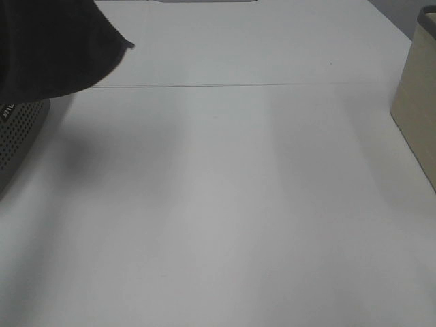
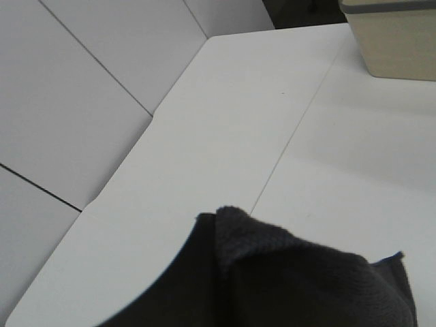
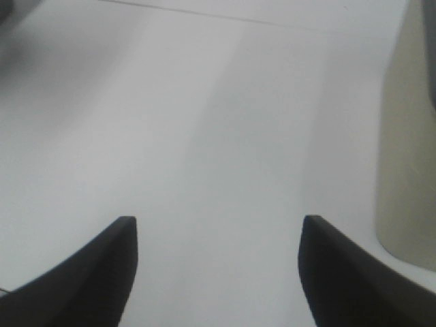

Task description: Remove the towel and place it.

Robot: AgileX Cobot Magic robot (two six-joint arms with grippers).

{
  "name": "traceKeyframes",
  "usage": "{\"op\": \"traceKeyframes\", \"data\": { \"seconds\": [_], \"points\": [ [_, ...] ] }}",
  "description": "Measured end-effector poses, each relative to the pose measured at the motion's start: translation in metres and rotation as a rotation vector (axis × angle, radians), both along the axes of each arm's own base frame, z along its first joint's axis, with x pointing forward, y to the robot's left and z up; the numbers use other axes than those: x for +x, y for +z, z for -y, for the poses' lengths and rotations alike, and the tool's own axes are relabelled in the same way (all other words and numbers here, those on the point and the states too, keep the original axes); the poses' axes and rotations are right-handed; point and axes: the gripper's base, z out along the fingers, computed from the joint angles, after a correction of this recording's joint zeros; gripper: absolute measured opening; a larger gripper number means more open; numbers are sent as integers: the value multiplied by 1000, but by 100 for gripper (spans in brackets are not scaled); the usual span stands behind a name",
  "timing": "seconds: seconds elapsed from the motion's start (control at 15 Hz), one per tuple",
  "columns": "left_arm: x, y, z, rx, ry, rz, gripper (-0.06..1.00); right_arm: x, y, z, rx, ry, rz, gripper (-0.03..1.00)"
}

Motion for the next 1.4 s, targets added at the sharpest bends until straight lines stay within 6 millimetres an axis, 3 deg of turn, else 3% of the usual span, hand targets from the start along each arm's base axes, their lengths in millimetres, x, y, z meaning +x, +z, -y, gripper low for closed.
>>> {"op": "traceKeyframes", "data": {
  "seconds": [0.07, 0.13, 0.27, 0.67, 0.8, 0.87, 1.07, 1.2, 1.4],
  "points": [
    [1, -2, 6, 24, -12, 6, 0, 8, 1, -3, 16, 34, -1, 66],
    [9, -9, 25, 93, -43, 26, 0, 34, 3, -15, 64, 162, -13, 66],
    [13, -16, 41, 142, -76, 33, 0, 62, -1, -26, 117, 304, -37, 66],
    [15, -23, 77, 145, -170, 53, 0, 140, -21, -41, 165, 543, -62, 66],
    [15, -29, 94, 150, -220, 43, 0, 171, -17, -46, 193, 615, -14, 66],
    [16, -32, 109, 135, -247, 65, 0, 199, -18, -51, 248, 662, 1, 69],
    [16, -36, 129, 114, -280, 90, 0, 216, -27, -74, 263, 744, -27, 77],
    [14, -40, 143, 111, -313, 91, 0, 220, -35, -100, 247, 809, -54, 79],
    [14, -43, 148, 111, -325, 85, 0, 219, -36, -129, 238, 898, -64, 80]
  ]
}}
